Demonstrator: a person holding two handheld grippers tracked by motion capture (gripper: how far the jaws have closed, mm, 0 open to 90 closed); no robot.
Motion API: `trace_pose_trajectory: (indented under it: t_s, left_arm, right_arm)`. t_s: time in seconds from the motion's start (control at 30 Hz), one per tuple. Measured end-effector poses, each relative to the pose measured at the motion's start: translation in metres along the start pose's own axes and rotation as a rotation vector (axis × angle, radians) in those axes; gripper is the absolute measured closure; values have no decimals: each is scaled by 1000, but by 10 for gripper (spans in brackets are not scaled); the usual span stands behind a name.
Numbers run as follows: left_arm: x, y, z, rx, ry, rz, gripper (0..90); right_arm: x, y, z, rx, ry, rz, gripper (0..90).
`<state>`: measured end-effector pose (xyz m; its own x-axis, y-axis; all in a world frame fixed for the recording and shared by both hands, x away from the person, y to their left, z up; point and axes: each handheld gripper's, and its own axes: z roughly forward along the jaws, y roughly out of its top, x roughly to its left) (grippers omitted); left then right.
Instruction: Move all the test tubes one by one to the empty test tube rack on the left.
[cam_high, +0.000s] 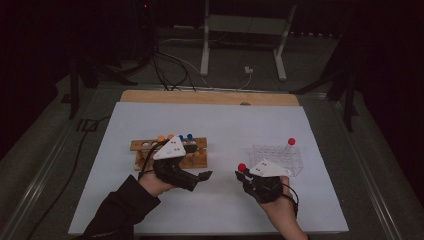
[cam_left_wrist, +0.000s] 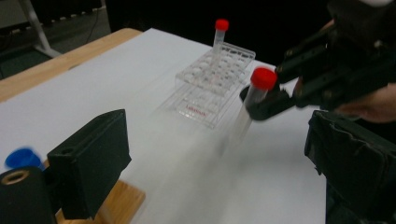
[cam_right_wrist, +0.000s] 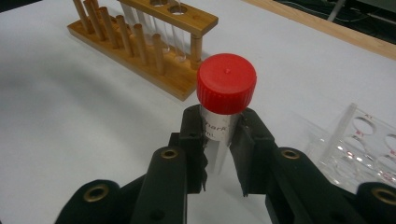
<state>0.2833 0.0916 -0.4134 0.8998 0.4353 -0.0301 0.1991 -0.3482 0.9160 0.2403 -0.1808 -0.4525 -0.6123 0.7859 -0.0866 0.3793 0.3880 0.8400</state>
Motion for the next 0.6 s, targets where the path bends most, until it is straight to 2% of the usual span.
trace_pose_trajectory:
  t_s: [0.33,0.6]
  left_arm:
    - [-16,17,28,-40,-73,13,248]
    - [-25,16,51,-17,-108,36,438]
  right_arm:
    - [6,0,2,-6,24,-17,748]
    - [7,1,1,-10,39,-16,748]
